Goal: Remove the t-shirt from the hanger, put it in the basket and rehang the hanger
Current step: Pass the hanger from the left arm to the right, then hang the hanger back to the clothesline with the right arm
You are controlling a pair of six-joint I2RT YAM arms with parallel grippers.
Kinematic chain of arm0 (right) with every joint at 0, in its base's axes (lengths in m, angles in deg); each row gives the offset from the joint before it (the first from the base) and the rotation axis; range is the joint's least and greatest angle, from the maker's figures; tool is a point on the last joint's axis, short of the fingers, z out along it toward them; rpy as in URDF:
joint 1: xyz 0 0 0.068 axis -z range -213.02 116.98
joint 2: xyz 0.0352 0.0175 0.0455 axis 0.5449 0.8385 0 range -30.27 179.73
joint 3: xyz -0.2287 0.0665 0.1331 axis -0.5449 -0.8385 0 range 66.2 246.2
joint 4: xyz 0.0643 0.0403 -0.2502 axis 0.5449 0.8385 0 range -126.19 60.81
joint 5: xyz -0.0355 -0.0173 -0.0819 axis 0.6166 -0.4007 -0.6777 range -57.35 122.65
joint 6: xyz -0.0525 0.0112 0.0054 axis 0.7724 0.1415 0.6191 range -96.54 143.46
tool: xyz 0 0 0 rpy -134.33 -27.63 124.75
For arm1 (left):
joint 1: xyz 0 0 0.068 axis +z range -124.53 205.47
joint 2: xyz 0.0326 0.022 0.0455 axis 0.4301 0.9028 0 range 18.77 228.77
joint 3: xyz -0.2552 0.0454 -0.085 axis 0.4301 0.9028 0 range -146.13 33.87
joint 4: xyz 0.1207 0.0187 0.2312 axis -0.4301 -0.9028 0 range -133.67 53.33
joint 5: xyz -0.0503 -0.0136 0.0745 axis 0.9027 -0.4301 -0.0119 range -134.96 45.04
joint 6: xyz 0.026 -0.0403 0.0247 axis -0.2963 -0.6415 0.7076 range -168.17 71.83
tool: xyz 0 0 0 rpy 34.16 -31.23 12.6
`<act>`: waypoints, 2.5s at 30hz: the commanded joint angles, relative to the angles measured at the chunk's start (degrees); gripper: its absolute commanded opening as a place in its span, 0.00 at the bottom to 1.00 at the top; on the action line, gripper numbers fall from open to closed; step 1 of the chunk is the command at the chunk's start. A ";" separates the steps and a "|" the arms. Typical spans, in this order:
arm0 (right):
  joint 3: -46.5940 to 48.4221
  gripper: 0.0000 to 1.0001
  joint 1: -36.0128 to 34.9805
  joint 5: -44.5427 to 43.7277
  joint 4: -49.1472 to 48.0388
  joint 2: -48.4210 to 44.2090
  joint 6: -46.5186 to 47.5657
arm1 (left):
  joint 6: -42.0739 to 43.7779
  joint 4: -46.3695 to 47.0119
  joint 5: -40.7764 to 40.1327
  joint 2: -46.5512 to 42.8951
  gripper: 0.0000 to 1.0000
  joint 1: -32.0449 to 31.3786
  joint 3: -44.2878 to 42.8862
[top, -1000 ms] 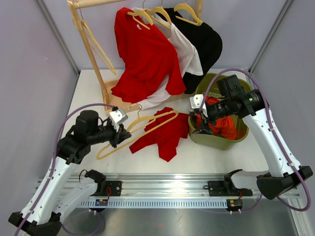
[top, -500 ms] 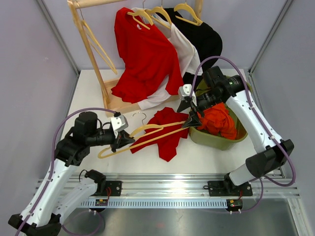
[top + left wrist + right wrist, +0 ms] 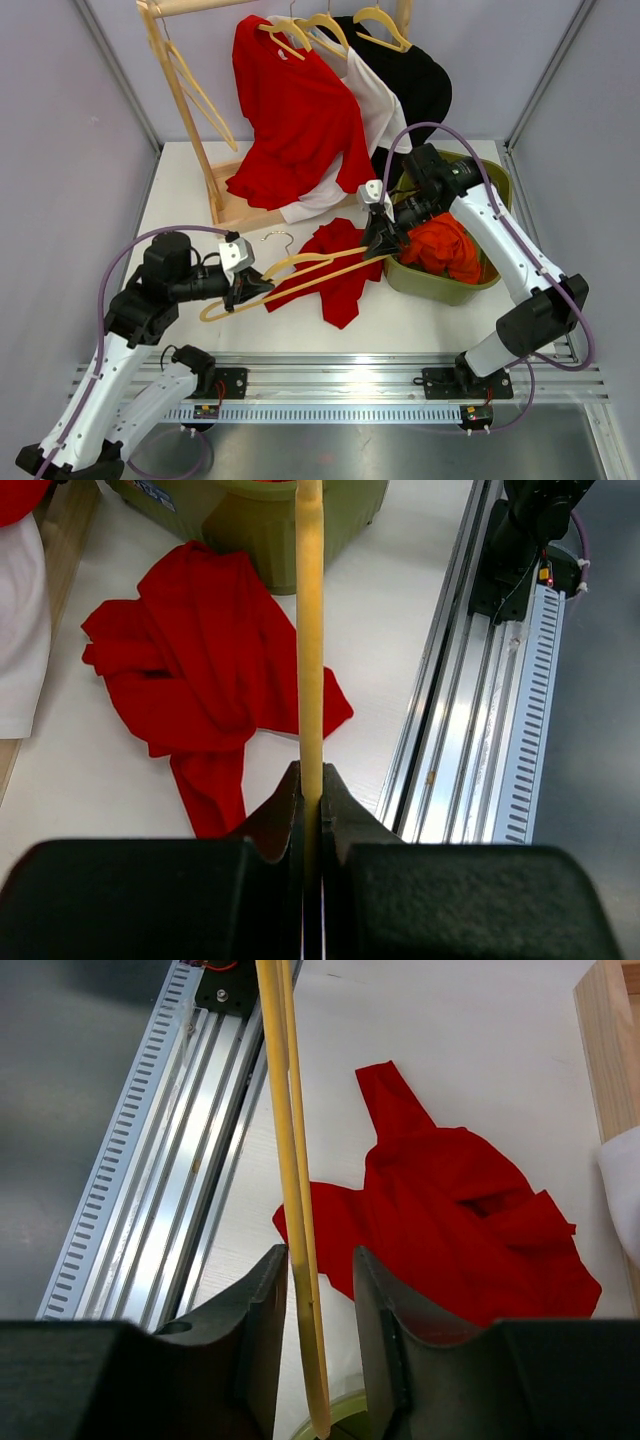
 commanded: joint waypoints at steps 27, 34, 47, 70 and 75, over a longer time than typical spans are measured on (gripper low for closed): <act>-9.29 0.00 0.69 -8.43 -10.40 -15.29 -25.24 | -10.12 14.99 -31.15 -13.89 0.99 0.01 8.30; -9.82 0.00 1.66 -13.53 -17.61 -16.00 -34.03 | -12.31 15.52 -42.59 -21.71 0.99 0.01 14.27; -3.32 0.00 1.57 -19.51 -26.58 -11.52 -45.19 | -14.42 16.22 -46.46 -24.80 0.99 0.01 17.88; 18.99 0.00 0.61 -26.10 -40.11 4.91 -61.62 | -14.43 16.31 -48.40 -26.03 0.99 0.01 18.41; 24.97 0.00 -1.50 -30.48 -42.75 9.22 -64.96 | -14.51 16.31 -48.83 -26.38 0.99 0.01 18.50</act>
